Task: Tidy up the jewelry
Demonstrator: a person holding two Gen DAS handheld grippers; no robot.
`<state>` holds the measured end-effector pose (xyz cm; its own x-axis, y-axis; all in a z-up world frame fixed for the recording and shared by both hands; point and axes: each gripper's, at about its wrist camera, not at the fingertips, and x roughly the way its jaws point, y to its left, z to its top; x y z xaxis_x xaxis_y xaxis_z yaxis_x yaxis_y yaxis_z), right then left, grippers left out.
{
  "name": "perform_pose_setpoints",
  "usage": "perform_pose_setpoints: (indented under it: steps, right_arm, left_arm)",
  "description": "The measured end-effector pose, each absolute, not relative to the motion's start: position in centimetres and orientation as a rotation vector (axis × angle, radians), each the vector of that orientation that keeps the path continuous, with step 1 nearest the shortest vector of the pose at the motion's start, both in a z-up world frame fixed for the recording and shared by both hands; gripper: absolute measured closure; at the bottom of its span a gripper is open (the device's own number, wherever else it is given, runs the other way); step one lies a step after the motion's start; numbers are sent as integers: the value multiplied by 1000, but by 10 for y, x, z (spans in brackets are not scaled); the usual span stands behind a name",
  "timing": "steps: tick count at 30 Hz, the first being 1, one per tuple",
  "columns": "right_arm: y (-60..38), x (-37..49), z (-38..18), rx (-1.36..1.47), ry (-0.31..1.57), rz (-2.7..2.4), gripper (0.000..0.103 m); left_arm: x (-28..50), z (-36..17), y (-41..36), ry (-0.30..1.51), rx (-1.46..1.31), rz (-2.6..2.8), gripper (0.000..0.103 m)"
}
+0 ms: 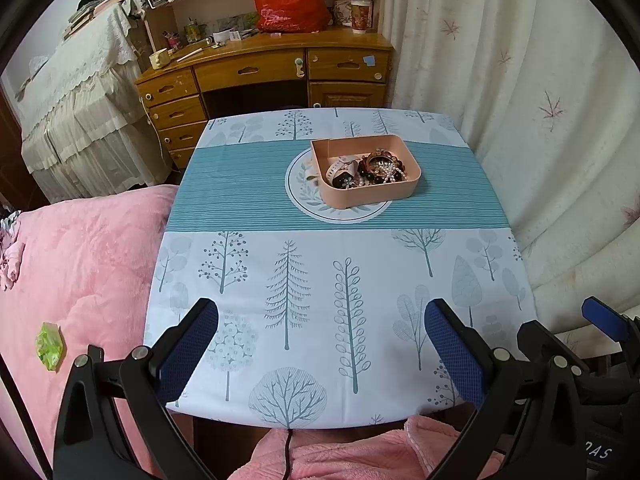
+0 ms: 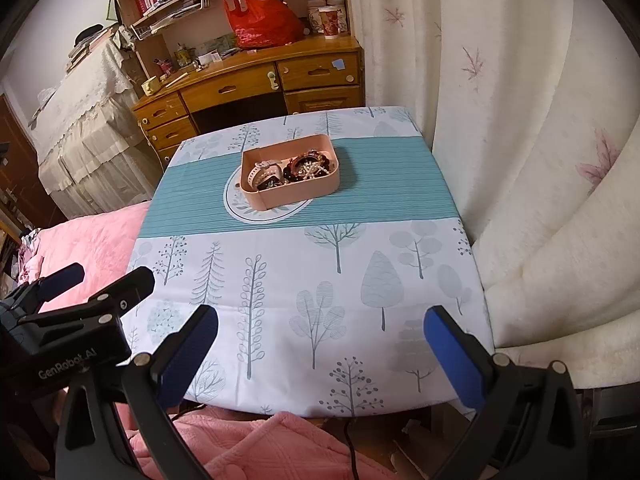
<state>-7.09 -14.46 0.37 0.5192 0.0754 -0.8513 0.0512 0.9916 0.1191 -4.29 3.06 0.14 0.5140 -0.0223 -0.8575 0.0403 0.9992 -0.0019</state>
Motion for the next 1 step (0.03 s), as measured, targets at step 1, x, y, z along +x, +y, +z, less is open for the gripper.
perform_pose_setpoints:
  steps: [1]
  right_arm:
    - [-145,-71,3,137,1027,13,0]
  left_arm:
    - [-42,1,30,1031,21,-38,1]
